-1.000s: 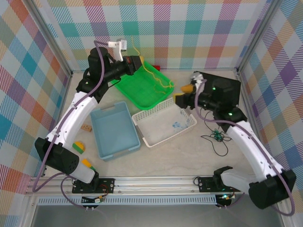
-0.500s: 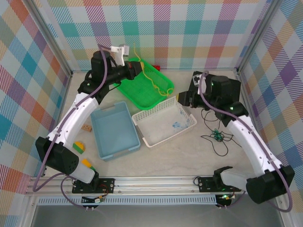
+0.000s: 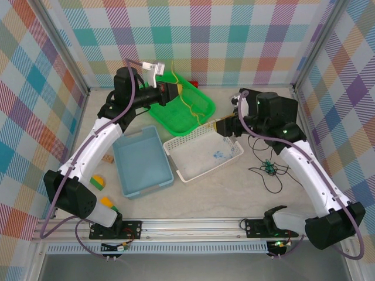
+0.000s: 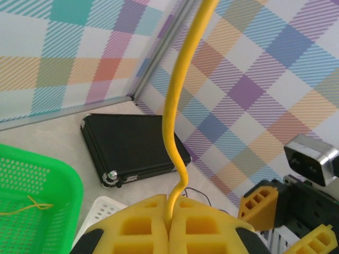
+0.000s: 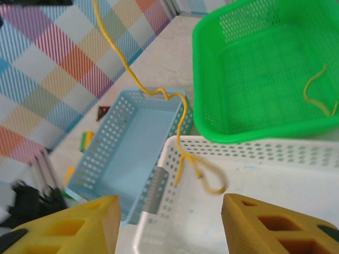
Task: Untangle the cables
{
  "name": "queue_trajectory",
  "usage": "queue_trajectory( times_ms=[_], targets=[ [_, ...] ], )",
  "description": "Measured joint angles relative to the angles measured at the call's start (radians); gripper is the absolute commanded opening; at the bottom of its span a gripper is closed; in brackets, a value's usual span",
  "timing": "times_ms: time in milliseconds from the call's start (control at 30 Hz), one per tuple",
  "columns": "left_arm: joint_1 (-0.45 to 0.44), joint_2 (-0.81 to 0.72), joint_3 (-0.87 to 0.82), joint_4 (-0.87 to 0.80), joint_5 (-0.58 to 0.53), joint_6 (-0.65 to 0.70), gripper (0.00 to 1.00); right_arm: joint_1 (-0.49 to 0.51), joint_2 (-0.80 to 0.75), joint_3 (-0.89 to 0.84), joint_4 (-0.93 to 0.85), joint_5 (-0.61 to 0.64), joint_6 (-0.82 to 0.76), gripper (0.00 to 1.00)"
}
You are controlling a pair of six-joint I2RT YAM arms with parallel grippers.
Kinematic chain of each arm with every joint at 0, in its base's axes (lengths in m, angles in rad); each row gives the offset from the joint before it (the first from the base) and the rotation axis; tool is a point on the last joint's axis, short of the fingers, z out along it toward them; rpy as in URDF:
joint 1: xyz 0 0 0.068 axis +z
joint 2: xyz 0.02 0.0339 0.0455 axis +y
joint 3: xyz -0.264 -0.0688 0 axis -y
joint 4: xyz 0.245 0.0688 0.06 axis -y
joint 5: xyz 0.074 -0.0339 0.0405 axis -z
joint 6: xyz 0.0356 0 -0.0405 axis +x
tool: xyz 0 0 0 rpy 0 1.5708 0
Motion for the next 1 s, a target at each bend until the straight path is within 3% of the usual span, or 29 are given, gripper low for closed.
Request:
queue_trajectory(
  times_ms=[267,567,633,833,1000],
  targets=[
    [0.000,0.000,0.008,-0.029,0.073,0.054,0.00,0.000,0.114,0.162,-0.179,-0.074,-0.414,0.57],
    [0.000,0.000,0.008,-0.031,0.111,0.077,0.00,0.000,0.255,0.226,-0.319,-0.182,-0.568,0.47],
    [0.000,0.000,0.008,-0.034,0.111,0.084,0.00,0.000,0.264,0.235,-0.344,-0.195,-0.589,0.39],
    [0.000,0.000,0.008,-0.037,0.110,0.088,0.00,0.002,0.264,0.237,-0.354,-0.235,-0.613,0.01],
    [0.002,0.000,0.008,-0.063,0.035,0.068,0.00,0.002,0.248,0.205,-0.303,-0.245,-0.591,0.00]
  ],
)
